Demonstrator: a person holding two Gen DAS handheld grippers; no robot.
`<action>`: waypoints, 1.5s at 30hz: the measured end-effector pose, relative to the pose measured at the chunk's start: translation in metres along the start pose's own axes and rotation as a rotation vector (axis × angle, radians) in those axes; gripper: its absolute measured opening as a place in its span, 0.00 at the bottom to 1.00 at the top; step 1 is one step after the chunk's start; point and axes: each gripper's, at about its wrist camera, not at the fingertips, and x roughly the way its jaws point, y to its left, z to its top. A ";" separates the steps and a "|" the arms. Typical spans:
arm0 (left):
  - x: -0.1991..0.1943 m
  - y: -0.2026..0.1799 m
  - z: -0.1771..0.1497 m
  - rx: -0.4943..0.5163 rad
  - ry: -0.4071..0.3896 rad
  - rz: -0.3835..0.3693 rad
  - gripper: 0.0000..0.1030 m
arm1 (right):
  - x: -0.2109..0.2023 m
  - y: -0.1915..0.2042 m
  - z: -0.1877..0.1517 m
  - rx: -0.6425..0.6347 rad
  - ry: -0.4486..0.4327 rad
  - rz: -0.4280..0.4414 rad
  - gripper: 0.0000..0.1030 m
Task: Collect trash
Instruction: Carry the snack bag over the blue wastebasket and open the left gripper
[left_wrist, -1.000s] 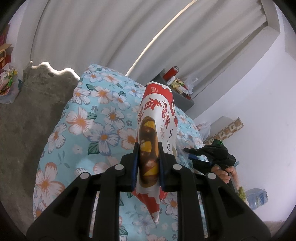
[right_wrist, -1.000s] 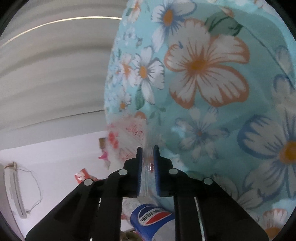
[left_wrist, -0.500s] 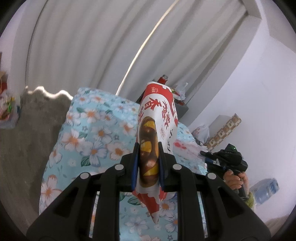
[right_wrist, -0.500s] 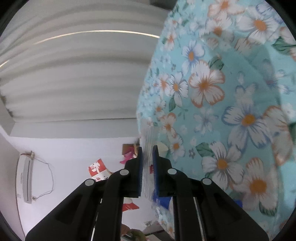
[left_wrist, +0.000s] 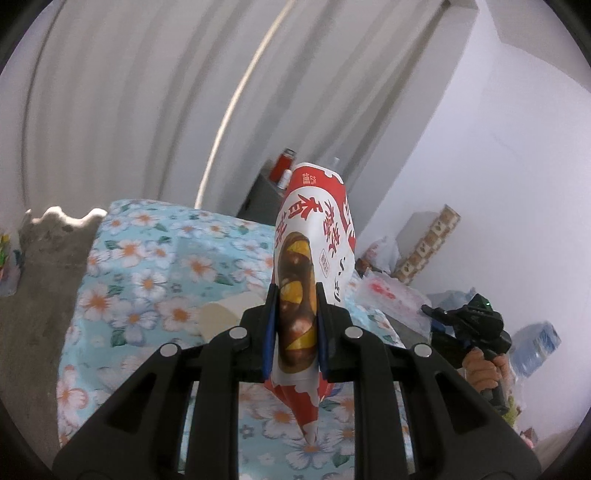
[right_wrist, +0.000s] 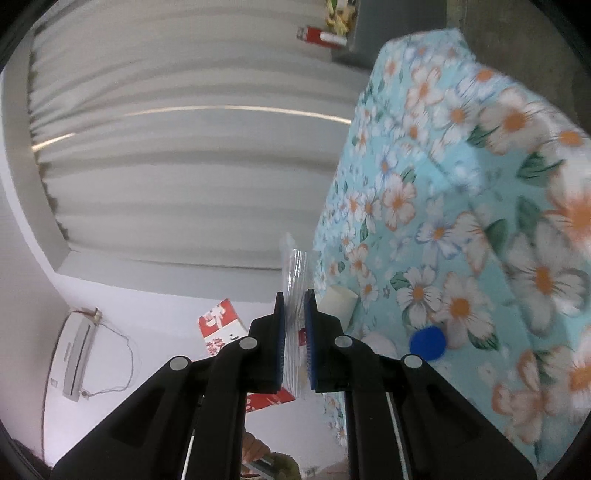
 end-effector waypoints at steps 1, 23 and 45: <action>0.003 -0.005 0.000 0.011 0.004 -0.006 0.16 | -0.007 0.000 -0.001 -0.001 -0.015 0.004 0.10; 0.125 -0.170 -0.016 0.235 0.132 -0.171 0.16 | -0.172 -0.026 0.000 0.004 -0.363 0.035 0.10; 0.415 -0.440 -0.172 0.941 0.496 -0.140 0.20 | -0.322 -0.187 0.048 0.182 -0.694 -0.464 0.10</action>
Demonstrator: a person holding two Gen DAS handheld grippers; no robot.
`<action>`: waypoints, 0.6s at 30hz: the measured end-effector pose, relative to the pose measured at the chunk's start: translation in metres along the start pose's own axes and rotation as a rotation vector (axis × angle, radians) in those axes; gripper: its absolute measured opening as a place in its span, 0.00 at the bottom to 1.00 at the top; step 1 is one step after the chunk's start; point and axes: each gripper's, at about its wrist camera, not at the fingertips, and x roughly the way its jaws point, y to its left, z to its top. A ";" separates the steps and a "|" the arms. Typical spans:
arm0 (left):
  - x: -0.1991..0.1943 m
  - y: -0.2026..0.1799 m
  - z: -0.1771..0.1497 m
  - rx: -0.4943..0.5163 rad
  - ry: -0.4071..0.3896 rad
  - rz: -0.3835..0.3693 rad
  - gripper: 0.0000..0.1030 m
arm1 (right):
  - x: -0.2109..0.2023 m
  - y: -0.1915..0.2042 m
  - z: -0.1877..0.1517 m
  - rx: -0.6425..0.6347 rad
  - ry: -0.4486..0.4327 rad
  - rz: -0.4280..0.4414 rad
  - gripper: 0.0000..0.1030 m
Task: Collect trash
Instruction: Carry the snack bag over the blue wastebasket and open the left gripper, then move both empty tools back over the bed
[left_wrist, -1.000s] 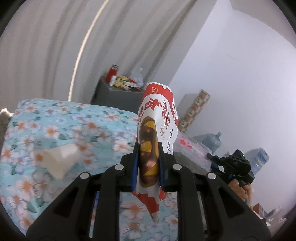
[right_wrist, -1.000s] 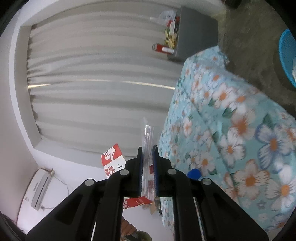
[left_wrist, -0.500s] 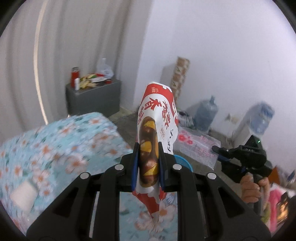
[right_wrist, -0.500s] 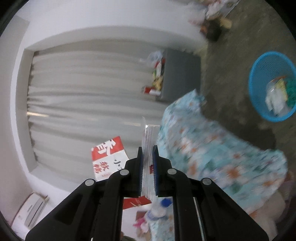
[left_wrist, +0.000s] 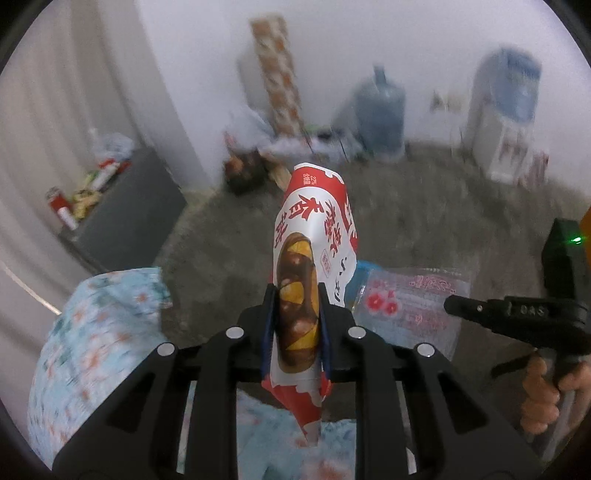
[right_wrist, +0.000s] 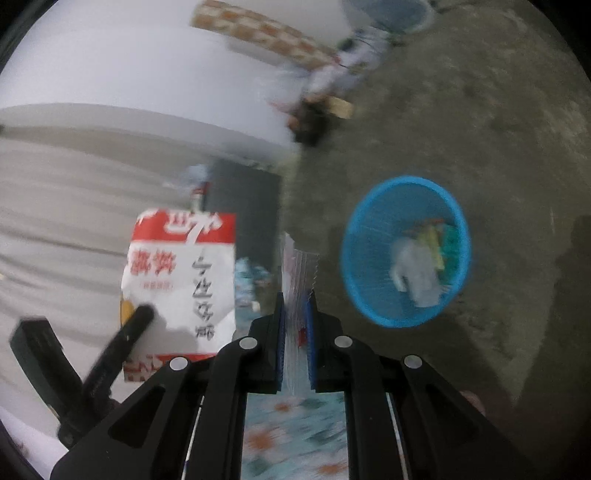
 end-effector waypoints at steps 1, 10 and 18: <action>0.018 -0.006 0.004 0.012 0.030 -0.001 0.21 | 0.008 -0.009 0.003 0.008 0.006 -0.027 0.10; 0.174 -0.031 0.006 -0.011 0.258 -0.049 0.45 | 0.096 -0.078 0.031 0.075 0.097 -0.203 0.16; 0.228 -0.026 -0.006 -0.129 0.375 -0.066 0.63 | 0.112 -0.110 0.041 0.105 0.121 -0.341 0.55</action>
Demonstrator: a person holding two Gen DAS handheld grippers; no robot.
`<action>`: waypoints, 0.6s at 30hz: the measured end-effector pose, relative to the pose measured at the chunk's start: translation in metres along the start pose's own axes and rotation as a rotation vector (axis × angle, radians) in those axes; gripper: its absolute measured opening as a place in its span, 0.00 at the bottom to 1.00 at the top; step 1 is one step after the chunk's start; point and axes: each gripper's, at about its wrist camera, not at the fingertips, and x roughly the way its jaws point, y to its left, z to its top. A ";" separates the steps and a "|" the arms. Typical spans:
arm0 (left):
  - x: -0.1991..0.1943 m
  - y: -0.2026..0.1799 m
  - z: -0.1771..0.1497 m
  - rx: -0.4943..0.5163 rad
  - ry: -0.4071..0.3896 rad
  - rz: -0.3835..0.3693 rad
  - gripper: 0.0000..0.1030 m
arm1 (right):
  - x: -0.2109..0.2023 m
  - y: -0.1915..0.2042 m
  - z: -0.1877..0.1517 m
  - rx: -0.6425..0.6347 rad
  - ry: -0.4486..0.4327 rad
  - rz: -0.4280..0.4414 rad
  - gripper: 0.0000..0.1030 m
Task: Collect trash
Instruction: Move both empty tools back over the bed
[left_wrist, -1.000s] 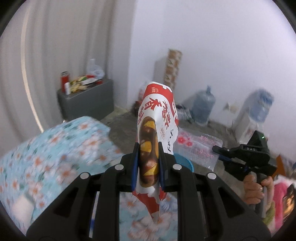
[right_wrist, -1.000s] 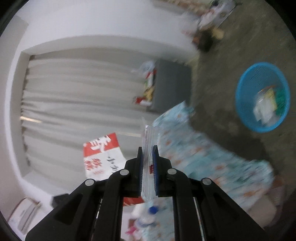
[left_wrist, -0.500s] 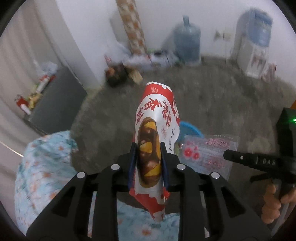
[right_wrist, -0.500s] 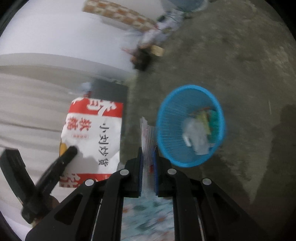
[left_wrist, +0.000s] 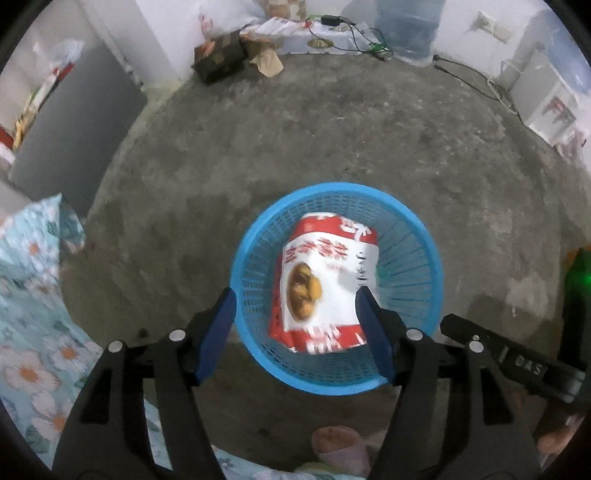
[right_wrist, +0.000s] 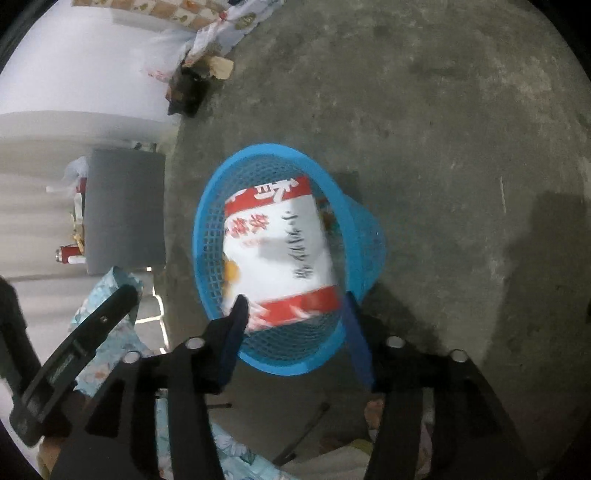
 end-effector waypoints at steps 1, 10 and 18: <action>-0.002 -0.001 -0.002 -0.007 -0.002 -0.012 0.64 | -0.004 0.001 -0.002 -0.004 -0.015 -0.002 0.56; -0.067 0.007 -0.011 -0.045 -0.062 -0.076 0.65 | -0.046 0.001 -0.017 0.022 -0.089 0.070 0.57; -0.193 0.038 -0.063 -0.085 -0.233 -0.151 0.67 | -0.094 0.048 -0.060 -0.085 -0.091 0.094 0.64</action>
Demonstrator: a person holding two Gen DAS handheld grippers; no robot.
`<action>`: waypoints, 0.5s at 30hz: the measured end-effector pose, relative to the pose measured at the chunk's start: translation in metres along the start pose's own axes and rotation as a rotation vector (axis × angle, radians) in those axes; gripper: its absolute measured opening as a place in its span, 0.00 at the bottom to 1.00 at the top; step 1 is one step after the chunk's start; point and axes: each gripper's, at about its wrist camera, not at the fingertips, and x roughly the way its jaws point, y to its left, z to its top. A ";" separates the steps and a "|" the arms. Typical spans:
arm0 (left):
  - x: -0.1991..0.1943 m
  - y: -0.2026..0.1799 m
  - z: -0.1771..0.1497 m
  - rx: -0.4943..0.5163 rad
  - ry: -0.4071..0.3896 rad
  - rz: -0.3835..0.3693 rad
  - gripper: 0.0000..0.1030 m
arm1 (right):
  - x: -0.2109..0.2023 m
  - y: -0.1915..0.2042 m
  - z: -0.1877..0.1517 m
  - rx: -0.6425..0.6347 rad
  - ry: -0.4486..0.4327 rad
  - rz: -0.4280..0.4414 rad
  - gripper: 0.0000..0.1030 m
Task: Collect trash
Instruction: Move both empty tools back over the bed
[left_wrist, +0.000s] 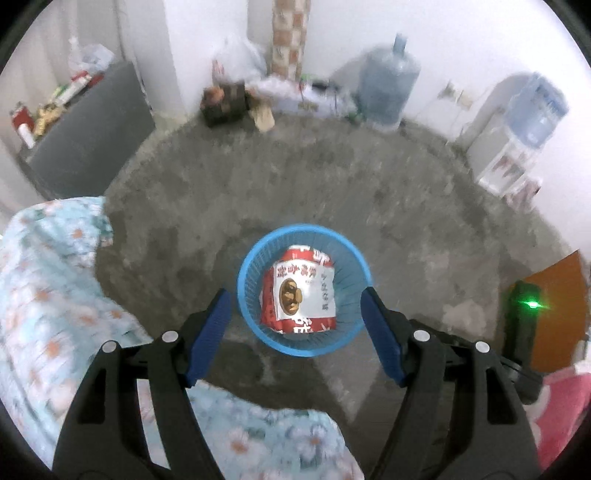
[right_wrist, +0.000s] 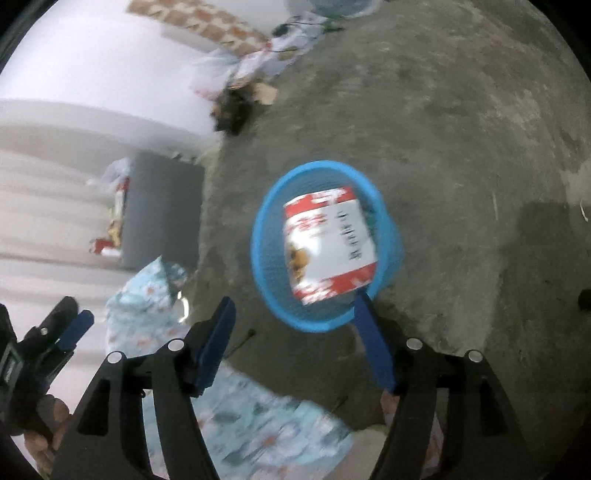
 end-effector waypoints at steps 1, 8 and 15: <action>-0.016 0.002 -0.005 -0.003 -0.026 -0.001 0.68 | -0.007 0.011 -0.005 -0.027 0.000 0.006 0.66; -0.153 0.028 -0.086 -0.073 -0.198 0.067 0.78 | -0.054 0.098 -0.056 -0.280 -0.016 0.056 0.71; -0.251 0.076 -0.187 -0.259 -0.345 0.189 0.81 | -0.075 0.171 -0.118 -0.506 0.041 0.138 0.74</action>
